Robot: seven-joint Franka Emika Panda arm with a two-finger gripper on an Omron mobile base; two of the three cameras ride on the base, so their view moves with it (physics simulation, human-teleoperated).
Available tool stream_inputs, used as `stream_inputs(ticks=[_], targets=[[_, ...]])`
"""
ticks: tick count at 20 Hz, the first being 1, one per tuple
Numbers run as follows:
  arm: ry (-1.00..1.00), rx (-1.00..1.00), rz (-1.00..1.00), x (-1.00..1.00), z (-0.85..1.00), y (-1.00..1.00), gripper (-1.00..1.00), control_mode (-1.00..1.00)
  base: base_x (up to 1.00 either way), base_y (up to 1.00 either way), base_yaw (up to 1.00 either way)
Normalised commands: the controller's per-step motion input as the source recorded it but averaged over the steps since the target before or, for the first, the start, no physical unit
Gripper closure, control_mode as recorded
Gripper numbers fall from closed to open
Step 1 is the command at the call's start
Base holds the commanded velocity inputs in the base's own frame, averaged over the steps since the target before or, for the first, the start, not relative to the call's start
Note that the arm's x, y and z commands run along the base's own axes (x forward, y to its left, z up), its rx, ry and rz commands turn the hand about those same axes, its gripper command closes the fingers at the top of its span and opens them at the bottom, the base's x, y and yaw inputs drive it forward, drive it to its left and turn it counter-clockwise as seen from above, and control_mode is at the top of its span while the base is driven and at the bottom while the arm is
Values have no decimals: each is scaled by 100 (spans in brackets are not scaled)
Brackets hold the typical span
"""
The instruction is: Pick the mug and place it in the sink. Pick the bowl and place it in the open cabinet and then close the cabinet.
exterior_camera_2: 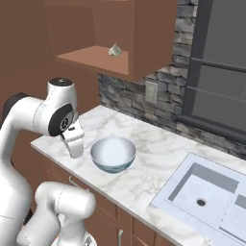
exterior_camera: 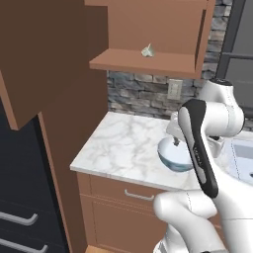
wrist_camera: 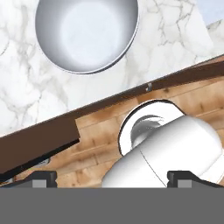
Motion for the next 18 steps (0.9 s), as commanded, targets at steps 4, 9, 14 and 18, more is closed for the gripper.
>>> stream_inputs(ticks=[4, 9, 14, 18], targets=[[-1, 0, -24, 0, -31, -14, -100, -100, 0, 0, 0], [0, 0, -23, 0, -20, -20, -100, -100, 0, 0, 0], [0, 0, -21, 1, -24, -24, -100, -100, 0, 0, 0], [0, 0, -19, 12, -23, -28, -100, -100, 0, 0, 0]])
